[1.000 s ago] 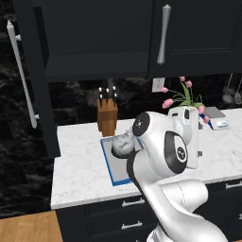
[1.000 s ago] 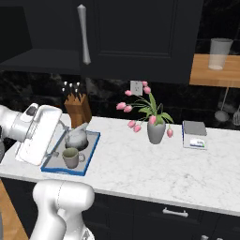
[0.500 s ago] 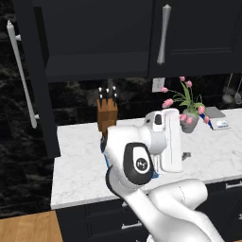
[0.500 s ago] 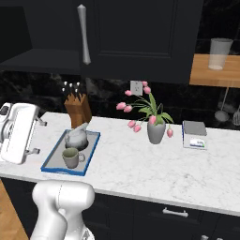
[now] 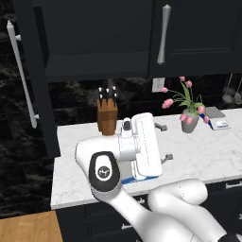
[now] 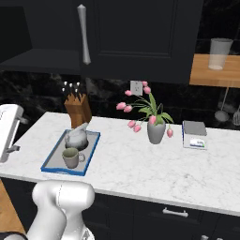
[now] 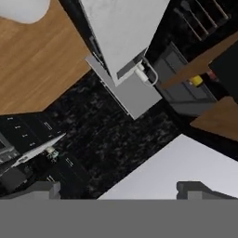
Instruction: Pick the kettle from the counter and place it on the tray. Then pick the mug from the cabinet and place it on the tray. Then close the cabinet doors.
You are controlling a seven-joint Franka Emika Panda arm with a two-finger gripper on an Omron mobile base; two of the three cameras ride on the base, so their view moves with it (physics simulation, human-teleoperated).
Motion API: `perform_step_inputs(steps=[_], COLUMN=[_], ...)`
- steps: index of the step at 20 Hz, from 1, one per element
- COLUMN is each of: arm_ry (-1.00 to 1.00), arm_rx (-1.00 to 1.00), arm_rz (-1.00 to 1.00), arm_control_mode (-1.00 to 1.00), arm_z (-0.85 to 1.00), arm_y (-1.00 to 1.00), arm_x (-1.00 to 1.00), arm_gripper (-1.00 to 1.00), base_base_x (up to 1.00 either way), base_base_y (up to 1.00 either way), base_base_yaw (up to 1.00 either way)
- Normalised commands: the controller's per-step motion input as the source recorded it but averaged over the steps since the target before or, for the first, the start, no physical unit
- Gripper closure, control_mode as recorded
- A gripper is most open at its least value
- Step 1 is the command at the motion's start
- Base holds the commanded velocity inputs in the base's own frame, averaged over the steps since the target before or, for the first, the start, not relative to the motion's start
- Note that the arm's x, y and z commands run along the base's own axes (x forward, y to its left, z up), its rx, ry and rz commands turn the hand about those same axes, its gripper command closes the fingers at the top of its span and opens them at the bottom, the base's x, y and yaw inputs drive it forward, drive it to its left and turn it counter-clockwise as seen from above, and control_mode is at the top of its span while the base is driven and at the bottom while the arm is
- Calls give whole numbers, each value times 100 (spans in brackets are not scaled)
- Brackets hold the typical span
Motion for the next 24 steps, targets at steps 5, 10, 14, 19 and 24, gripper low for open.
perform_step_inputs(steps=[5,10,14,19,24], arm_ry=[19,21,21,23,24], arm_rx=[-22,-22,-12,-12,-10], arm_rz=[-11,-10,-11,-8,-5], arm_control_mode=[-100,-100,-100,-100,-100], arm_z=[0,0,5,1,-1], arm_y=[51,47,43,48,43], arm_x=[-5,0,0,1,7], arm_gripper=[-100,-100,-100,-100,-100], base_base_x=[0,0,0,0,0], base_base_y=[0,0,0,0,0], base_base_yaw=[0,0,0,0,0])
